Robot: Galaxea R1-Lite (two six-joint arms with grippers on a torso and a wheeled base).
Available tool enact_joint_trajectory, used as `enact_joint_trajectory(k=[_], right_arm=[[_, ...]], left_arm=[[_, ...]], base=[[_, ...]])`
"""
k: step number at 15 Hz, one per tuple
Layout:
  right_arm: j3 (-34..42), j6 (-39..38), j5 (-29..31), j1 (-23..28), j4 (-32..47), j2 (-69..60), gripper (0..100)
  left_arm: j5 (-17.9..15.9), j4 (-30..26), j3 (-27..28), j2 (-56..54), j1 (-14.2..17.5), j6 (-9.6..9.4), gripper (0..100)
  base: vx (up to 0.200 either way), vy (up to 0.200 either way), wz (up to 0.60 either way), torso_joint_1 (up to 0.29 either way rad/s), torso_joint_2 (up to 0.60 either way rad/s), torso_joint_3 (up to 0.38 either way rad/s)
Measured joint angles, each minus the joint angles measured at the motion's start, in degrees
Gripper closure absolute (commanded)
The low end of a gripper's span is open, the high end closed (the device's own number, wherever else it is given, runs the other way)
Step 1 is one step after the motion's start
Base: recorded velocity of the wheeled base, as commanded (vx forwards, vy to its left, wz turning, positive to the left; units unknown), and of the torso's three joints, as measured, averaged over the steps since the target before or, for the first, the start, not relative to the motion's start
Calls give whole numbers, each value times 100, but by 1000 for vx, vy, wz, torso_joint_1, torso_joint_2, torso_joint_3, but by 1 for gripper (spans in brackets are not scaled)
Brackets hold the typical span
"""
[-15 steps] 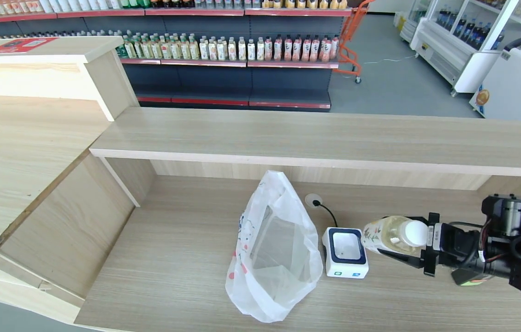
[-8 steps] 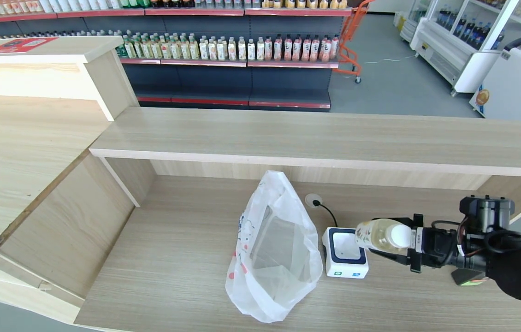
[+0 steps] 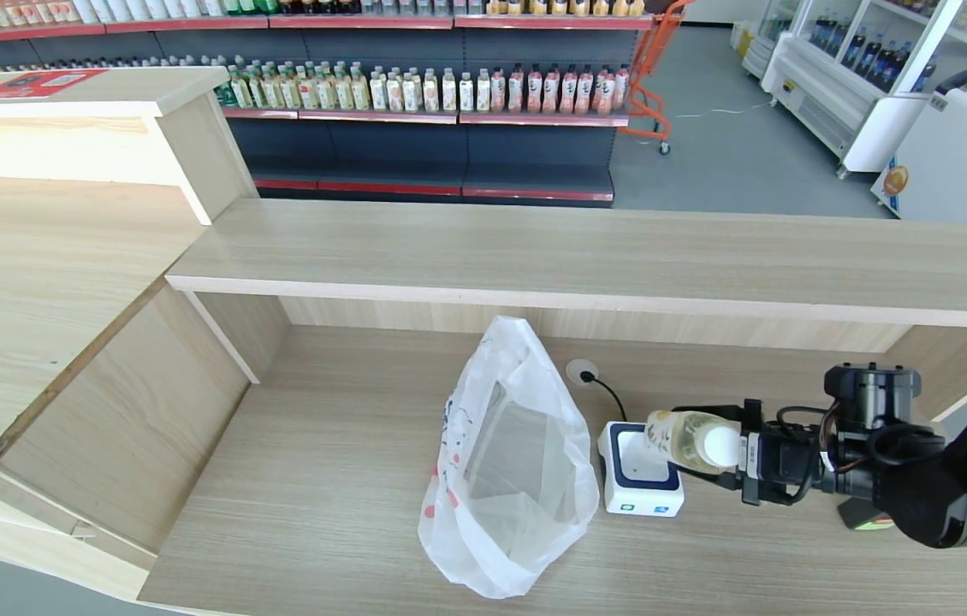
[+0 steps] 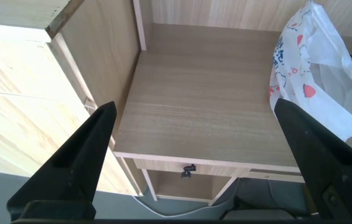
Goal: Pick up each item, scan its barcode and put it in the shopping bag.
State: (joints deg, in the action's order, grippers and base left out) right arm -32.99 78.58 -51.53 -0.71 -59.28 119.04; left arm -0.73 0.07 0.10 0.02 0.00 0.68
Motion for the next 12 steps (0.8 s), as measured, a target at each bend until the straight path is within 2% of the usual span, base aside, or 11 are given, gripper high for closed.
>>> enact_joint_trajectory(k=[12], right_arm=[[-408,307,-22,-188,-57,483,100]], left_arm=[[-2,0,0,0,0,0,0]], base=[[0,0,0,0,0,0]])
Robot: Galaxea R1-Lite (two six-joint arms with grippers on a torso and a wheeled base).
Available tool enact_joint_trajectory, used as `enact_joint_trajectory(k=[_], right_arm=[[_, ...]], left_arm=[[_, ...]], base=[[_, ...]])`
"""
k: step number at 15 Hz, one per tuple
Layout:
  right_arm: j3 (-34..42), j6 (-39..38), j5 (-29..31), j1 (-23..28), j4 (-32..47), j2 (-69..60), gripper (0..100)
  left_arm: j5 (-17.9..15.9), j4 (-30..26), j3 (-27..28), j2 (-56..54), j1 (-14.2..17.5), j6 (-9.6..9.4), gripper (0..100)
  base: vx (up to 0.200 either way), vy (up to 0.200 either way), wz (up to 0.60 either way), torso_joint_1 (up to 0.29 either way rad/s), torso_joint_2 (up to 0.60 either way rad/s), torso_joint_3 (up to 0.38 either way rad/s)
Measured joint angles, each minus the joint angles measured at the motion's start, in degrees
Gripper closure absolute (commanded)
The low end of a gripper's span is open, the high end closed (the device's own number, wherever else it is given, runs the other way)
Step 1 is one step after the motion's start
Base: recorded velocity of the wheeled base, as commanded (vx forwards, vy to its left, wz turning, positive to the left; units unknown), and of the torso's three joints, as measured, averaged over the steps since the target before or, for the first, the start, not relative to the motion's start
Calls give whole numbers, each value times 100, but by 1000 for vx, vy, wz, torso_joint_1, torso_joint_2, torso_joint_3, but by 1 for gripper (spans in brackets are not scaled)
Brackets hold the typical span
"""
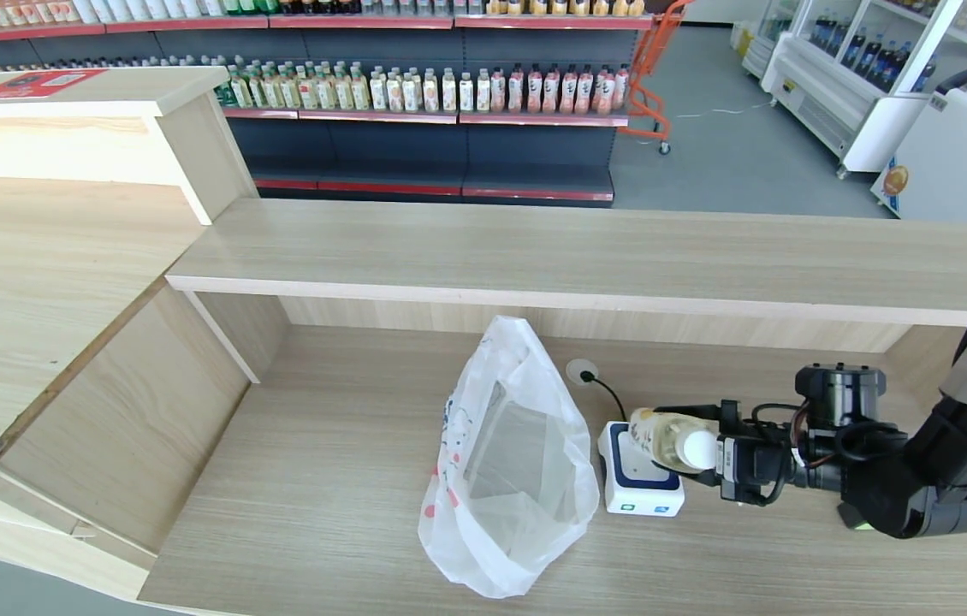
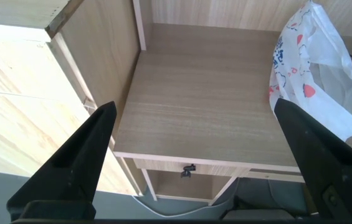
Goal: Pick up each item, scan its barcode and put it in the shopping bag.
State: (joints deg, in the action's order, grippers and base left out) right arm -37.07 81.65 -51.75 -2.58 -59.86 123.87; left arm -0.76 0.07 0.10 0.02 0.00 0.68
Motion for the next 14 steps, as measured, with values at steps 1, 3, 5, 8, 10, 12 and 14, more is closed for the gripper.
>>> enact_joint_trajectory(k=[1,3,5,8,10,12,14], right_arm=[[-24,0,0,-41,0,26,100],[-85,45,-1,-133,-9,89,100],[-107,87,-4,-152,-9,124,100],[-90,5,-11,-124,-2,89,100],[-71,-444,-23,-89,30,-35,100],[15,-1709,-61,5,9,-402,100],[223,-3206,-67,138,20,-931,100]], left_arm=[[0,0,0,0,0,0,0],[-2,0,0,0,0,0,0],[0,0,0,0,0,0,0],[0,0,0,0,0,0,0],[5,0,0,0,0,0,0],[2,0,0,0,0,-2,0],[0,0,0,0,0,-2,0]], base=[[0,0,0,0,0,0],[0,0,0,0,0,0],[0,0,0,0,0,0],[0,0,0,0,0,0],[0,0,0,0,0,0],[0,0,0,0,0,0],[0,0,0,0,0,0]])
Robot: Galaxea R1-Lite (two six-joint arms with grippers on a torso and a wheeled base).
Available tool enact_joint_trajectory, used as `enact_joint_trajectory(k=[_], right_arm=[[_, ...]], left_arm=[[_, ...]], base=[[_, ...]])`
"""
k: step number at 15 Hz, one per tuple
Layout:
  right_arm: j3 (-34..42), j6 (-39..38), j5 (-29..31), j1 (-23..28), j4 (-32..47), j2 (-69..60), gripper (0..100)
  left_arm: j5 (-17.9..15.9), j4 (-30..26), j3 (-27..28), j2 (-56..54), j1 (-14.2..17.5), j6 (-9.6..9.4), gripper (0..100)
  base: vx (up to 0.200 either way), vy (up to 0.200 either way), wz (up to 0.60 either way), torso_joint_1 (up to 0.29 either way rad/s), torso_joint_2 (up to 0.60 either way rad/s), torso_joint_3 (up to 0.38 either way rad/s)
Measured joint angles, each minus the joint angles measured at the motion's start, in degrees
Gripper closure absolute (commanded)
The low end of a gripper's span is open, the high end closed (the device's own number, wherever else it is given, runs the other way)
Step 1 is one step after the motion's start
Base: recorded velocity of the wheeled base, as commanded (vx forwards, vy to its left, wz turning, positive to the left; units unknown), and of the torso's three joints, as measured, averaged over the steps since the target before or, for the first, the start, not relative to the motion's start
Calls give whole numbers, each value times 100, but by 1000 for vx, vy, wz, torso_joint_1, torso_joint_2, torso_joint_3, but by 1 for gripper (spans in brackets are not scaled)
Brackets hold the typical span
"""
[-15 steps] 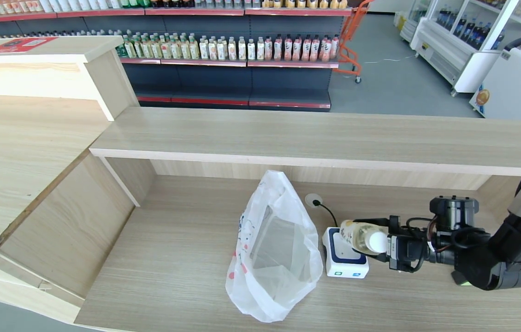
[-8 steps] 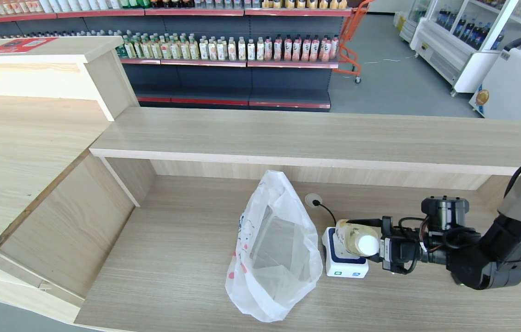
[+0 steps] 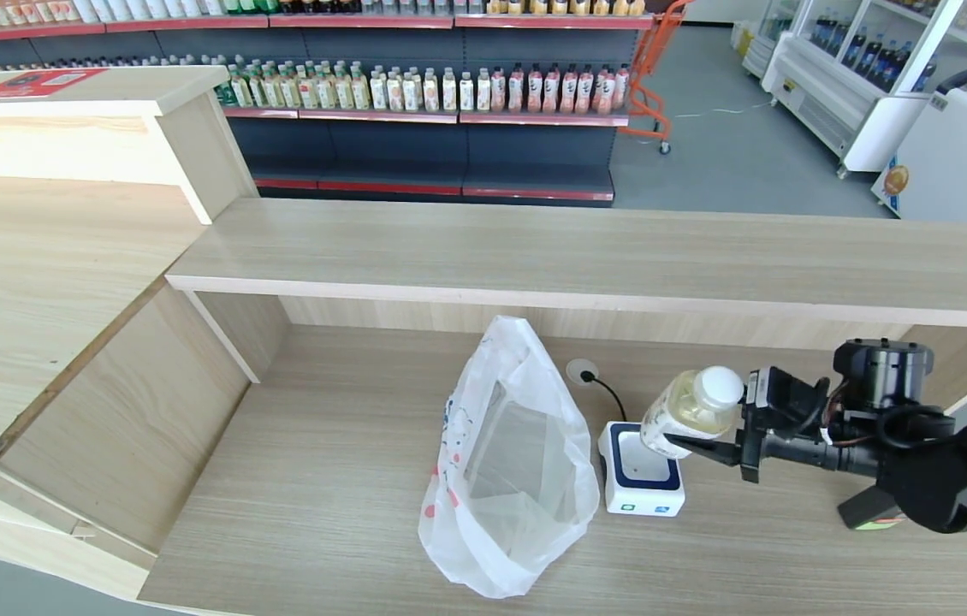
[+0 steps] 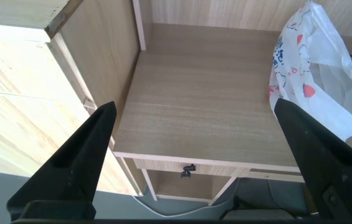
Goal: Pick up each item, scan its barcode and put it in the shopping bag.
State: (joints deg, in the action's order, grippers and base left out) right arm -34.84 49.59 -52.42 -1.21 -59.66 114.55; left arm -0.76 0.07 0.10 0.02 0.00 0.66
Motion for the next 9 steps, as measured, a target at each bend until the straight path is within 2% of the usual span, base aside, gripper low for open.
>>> enact_joint_trajectory(k=[2,4,6,9], right_arm=[[205,-1680,15,41,11,-516,100],[276,-2825,39,-182,38,-795,100],[185,-3378,195,-540,54,-745,100],[20,-3605,925,-981,54,-238,100]], left_arm=[[2,0,0,0,0,0,0],[0,0,0,0,0,2,0],[0,0,0,0,0,2,0],[0,0,0,0,0,2,0]], base=[[0,0,0,0,0,0],[0,0,0,0,0,0],[0,0,0,0,0,0],[0,0,0,0,0,0]])
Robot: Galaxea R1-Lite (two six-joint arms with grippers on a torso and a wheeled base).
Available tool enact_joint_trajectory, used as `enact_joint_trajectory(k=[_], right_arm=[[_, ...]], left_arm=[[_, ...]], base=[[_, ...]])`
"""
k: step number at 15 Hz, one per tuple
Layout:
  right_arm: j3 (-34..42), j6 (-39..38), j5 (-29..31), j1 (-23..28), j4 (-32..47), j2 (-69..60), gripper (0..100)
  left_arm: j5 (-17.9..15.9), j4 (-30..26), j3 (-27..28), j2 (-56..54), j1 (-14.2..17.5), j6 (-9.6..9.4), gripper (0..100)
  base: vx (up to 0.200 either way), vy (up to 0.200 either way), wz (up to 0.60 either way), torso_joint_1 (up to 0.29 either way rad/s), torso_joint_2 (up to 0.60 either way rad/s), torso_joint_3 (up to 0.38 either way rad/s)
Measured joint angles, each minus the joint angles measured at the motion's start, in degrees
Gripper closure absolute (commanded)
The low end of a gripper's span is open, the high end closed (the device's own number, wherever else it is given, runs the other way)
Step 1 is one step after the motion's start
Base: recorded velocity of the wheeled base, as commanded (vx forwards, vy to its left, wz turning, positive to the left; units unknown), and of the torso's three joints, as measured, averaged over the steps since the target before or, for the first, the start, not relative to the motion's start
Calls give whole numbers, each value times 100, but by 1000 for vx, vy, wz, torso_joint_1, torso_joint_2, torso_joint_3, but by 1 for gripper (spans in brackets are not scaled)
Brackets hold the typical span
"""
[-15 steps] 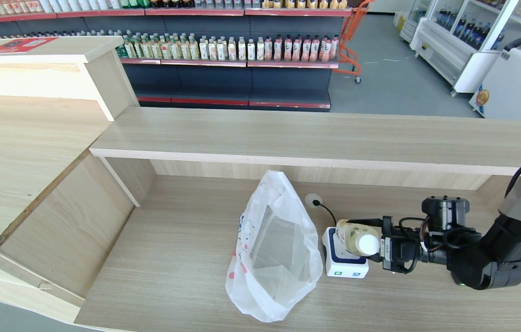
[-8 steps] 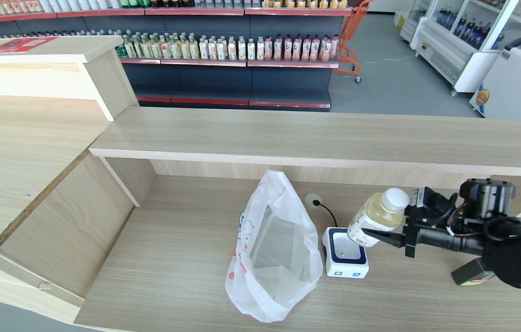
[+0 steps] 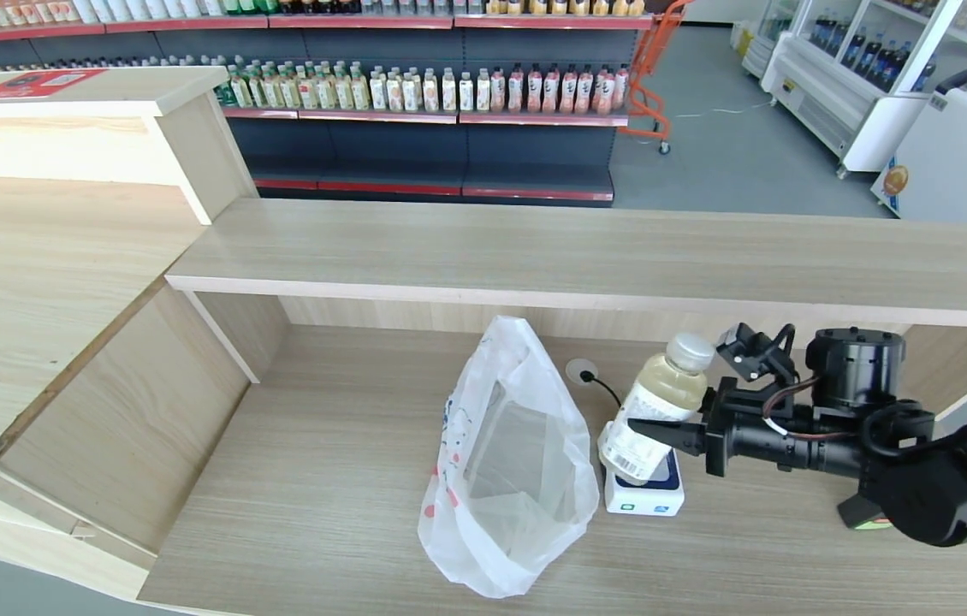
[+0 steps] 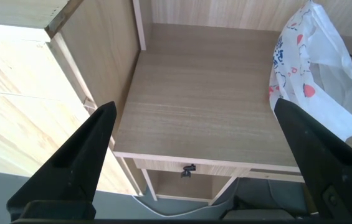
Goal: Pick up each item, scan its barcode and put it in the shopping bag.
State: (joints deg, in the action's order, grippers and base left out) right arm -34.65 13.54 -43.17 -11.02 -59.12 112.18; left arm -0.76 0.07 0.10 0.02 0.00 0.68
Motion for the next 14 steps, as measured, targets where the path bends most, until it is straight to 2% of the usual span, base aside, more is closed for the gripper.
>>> enact_joint_trajectory(k=[3,5,7,11,14], right_arm=[[-272,-13,375,-444,-44,585,100],[-651,-9,447,-805,-57,995,100],[-1028,106,767,-1089,-66,1354,100],[-1653,580,984,-1409,-82,2013,100],[-1805,870,986,-1502,-282,2347,100]], left_arm=[[0,0,0,0,0,0,0],[0,0,0,0,0,-2,0],[2,0,0,0,-2,0,0],[2,0,0,0,0,0,0],[0,0,0,0,0,0,0]], base=[[0,0,0,0,0,0],[0,0,0,0,0,0],[0,0,0,0,0,0],[0,0,0,0,0,0],[0,0,0,0,0,0]])
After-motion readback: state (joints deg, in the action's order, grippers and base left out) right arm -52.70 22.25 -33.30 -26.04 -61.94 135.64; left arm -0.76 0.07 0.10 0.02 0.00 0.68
